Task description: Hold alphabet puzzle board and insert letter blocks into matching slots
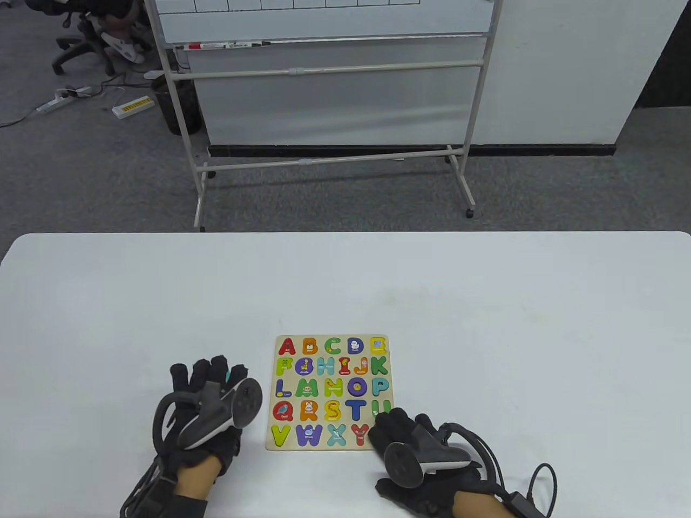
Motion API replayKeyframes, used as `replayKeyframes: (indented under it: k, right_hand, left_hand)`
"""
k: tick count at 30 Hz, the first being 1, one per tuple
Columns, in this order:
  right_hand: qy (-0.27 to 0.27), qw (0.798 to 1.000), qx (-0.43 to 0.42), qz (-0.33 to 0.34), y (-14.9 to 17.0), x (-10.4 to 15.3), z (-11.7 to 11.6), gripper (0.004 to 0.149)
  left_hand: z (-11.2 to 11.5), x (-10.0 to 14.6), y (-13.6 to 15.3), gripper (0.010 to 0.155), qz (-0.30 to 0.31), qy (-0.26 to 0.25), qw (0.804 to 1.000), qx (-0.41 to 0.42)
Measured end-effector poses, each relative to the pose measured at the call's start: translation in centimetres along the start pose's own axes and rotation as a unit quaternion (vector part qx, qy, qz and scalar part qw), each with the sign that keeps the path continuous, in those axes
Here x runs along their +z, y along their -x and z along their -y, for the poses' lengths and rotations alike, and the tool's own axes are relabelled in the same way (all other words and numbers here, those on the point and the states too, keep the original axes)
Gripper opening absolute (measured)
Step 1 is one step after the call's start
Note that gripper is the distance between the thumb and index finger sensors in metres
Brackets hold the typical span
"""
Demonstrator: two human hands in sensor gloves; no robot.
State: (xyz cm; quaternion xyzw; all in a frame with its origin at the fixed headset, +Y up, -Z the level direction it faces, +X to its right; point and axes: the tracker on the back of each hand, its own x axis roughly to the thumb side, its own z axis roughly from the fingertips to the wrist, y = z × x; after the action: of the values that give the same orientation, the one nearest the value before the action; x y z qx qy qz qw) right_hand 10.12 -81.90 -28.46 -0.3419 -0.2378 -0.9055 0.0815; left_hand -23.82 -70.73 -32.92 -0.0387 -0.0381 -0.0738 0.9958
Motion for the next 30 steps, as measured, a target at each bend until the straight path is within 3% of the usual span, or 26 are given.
replayKeyframes:
  k: [2, 6, 13, 16, 19, 23, 30]
  right_hand:
    - [0.0, 1.0, 0.0, 0.0, 0.0, 0.0, 0.0, 0.088]
    - [0.0, 1.0, -0.001, 0.001, 0.0, 0.0, 0.0, 0.088]
    - [-0.002, 1.0, -0.002, 0.001, 0.0, 0.0, 0.0, 0.088]
    - [-0.002, 1.0, -0.003, 0.001, 0.0, 0.0, 0.0, 0.088]
    - [-0.001, 1.0, -0.004, 0.0, 0.0, 0.0, 0.0, 0.088]
    - [-0.001, 1.0, -0.004, 0.001, 0.0, 0.0, 0.0, 0.088]
    - [-0.003, 1.0, -0.005, 0.002, 0.1, -0.1, 0.0, 0.088]
  left_hand:
    - [0.2, -0.6, 1.2, 0.063, -0.011, 0.018, 1.0, -0.005]
    - [1.6, -1.9, 2.8, 0.068, -0.019, 0.035, 0.998, -0.051]
    - [3.9, -4.8, 3.4, 0.073, -0.028, 0.059, 0.998, -0.002]
    - [4.6, -6.2, 3.2, 0.066, -0.034, 0.066, 0.996, 0.045]
    - [5.0, -7.1, 3.2, 0.067, -0.052, 0.077, 0.995, 0.038]
    - [5.9, -7.8, 3.5, 0.057, -0.062, 0.091, 0.993, 0.045]
    - [6.6, -7.8, 4.2, 0.059, -0.084, 0.076, 0.99, 0.089]
